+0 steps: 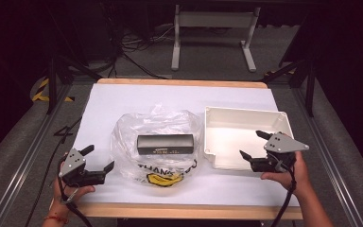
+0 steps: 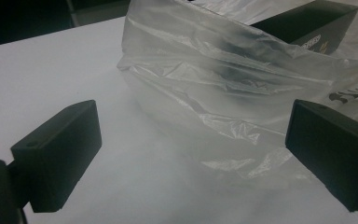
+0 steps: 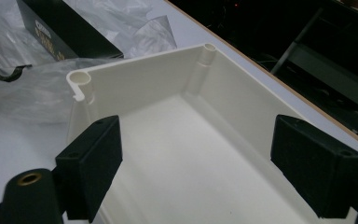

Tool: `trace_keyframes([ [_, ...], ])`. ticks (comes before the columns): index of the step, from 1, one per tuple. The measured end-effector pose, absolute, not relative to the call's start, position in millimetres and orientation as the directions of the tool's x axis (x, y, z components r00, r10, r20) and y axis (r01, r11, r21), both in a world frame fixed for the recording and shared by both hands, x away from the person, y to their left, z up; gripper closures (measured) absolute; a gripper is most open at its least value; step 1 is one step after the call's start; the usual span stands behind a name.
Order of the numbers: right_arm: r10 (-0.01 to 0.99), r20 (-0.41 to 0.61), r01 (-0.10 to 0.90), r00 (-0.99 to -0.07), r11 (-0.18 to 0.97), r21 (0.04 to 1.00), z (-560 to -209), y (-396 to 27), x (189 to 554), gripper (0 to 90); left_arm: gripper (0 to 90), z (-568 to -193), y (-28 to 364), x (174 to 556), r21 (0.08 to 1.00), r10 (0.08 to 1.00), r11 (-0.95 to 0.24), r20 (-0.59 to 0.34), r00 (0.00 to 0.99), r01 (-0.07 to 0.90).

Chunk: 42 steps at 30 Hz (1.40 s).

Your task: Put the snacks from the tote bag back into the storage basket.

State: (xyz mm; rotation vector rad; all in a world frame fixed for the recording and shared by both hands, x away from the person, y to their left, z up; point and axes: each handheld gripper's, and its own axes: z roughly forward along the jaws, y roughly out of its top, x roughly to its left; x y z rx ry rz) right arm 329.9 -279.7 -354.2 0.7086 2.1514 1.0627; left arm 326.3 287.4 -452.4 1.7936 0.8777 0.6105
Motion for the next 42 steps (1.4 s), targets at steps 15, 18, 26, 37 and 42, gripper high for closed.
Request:
trace_keyframes([
  [15, 0.633, -0.287, 0.161, -0.719, 0.553, 0.818, -342.5, -250.9, 354.2, 21.0, 4.7, -452.5, 286.1, 326.4, 0.927, 0.788, -0.238, 0.011, 0.615, 0.288],
  [18, 0.622, -0.286, 0.157, -0.729, 0.558, 0.815, -340.8, -245.6, 359.6, 21.3, 4.7, -452.7, 286.3, 326.3, 0.930, 0.788, -0.231, 0.007, 0.616, 0.286],
  [26, 0.593, -0.297, 0.146, -0.749, 0.585, 0.798, -334.7, -227.7, 372.6, 21.6, 4.7, -451.7, 286.5, 326.0, 0.929, 0.787, -0.237, 0.011, 0.617, 0.286],
  [37, 0.482, -0.331, 0.097, -0.811, 0.668, 0.738, -326.7, -181.5, 387.3, 24.0, 4.7, -452.0, 286.9, 325.9, 0.932, 0.787, -0.227, 0.005, 0.617, 0.282],
  [42, 0.428, -0.339, 0.076, -0.838, 0.706, 0.704, -327.2, -160.2, 394.3, 24.7, 4.7, -451.8, 286.8, 325.8, 0.932, 0.785, -0.229, 0.008, 0.620, 0.279],
])
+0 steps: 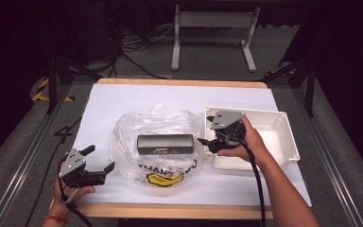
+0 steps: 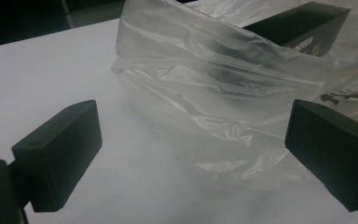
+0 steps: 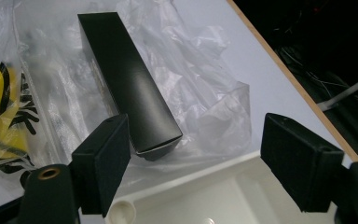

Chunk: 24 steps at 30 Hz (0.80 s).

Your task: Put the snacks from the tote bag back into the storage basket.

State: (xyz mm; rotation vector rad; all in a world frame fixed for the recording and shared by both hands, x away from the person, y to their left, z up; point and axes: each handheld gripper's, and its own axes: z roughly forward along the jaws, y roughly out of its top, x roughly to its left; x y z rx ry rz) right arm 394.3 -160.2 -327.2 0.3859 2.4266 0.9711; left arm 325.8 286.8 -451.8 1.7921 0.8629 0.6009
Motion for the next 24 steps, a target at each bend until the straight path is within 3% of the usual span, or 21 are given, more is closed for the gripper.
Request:
trace_keyframes([
  [14, 0.276, -0.283, 0.046, -0.918, 0.785, 0.618, -339.2, -110.2, 415.4, 29.2, 4.7, -452.1, 286.9, 326.1, 0.933, 0.779, -0.227, 0.001, 0.627, 0.280],
  [24, 0.156, -0.256, 0.011, -0.954, 0.871, 0.490, -355.7, -78.1, 426.4, 29.0, 4.6, -452.5, 289.1, 325.7, 0.934, 0.780, -0.223, -0.001, 0.625, 0.280],
])
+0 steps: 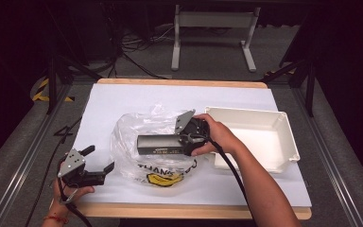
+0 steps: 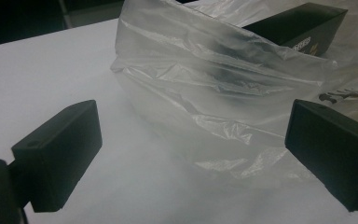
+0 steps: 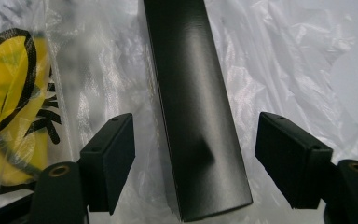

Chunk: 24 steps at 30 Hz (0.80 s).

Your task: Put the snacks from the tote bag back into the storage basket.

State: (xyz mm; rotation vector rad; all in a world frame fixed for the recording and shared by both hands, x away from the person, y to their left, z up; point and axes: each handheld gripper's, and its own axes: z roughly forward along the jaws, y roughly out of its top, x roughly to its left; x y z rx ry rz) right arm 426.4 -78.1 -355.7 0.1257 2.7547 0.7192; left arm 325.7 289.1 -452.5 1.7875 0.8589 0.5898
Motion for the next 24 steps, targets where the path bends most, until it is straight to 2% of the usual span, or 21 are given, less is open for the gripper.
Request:
trace_keyframes([
  [4, 0.116, -0.231, -0.002, -0.966, 0.891, 0.453, -362.7, -67.6, 435.3, 29.0, 4.6, -452.9, 289.8, 324.2, 0.933, 0.781, -0.226, 0.002, 0.625, 0.280],
  [14, 0.097, -0.217, 0.009, -0.971, 0.928, 0.373, -377.5, -52.6, 445.3, 28.1, 4.7, -453.2, 289.4, 323.6, 0.931, 0.780, -0.227, -0.001, 0.626, 0.284],
  [24, 0.032, -0.199, -0.021, -0.979, 0.966, 0.259, -383.6, -36.7, 453.8, 35.4, 4.6, -453.4, 290.3, 322.3, 0.931, 0.780, -0.225, -0.005, 0.626, 0.288],
])
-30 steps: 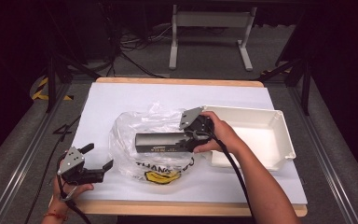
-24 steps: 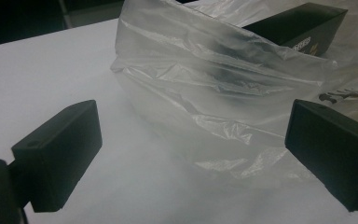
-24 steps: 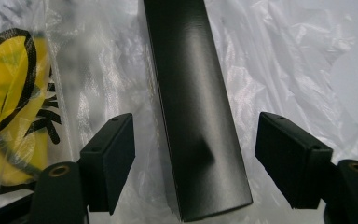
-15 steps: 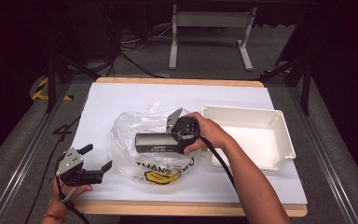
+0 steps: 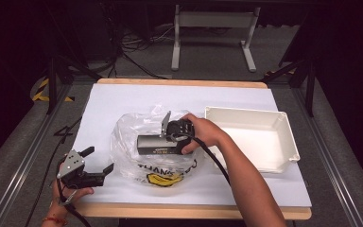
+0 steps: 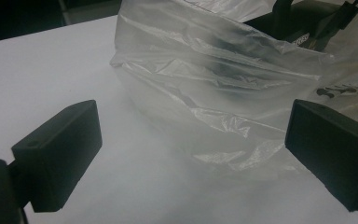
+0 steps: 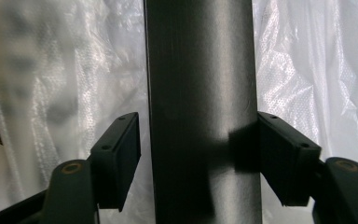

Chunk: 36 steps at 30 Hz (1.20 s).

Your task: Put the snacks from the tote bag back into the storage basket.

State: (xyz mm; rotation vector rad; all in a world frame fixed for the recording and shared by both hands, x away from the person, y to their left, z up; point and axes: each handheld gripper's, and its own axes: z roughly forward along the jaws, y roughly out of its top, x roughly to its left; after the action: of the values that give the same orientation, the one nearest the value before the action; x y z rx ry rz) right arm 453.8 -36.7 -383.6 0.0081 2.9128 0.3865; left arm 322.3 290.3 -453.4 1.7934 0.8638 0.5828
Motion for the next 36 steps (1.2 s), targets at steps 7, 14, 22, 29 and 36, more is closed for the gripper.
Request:
trace_keyframes([
  [7, 0.018, -0.164, -0.020, -0.986, 0.974, 0.227, -383.0, -29.0, 457.9, 40.5, 4.6, -453.5, 291.7, 321.7, 0.931, 0.779, -0.227, -0.004, 0.627, 0.287],
  [14, -0.002, -0.134, -0.035, -0.991, 0.970, 0.239, -380.1, -29.6, 457.2, 42.7, 4.6, -453.7, 292.2, 322.2, 0.932, 0.780, -0.219, -0.010, 0.626, 0.289],
  [22, -0.016, -0.133, -0.049, -0.991, 0.969, 0.244, -377.7, -30.1, 454.8, 42.9, 4.7, -453.7, 292.4, 322.6, 0.932, 0.780, -0.217, -0.013, 0.625, 0.291],
  [29, -0.033, -0.150, -0.073, -0.988, 0.962, 0.265, -365.1, -31.2, 450.9, 43.0, 4.6, -453.9, 293.6, 322.9, 0.933, 0.779, -0.211, -0.018, 0.626, 0.290],
  [36, -0.044, -0.170, -0.091, -0.984, 0.957, 0.277, -352.2, -32.4, 447.2, 42.9, 4.6, -454.8, 292.8, 322.7, 0.931, 0.779, -0.215, -0.018, 0.627, 0.294],
])
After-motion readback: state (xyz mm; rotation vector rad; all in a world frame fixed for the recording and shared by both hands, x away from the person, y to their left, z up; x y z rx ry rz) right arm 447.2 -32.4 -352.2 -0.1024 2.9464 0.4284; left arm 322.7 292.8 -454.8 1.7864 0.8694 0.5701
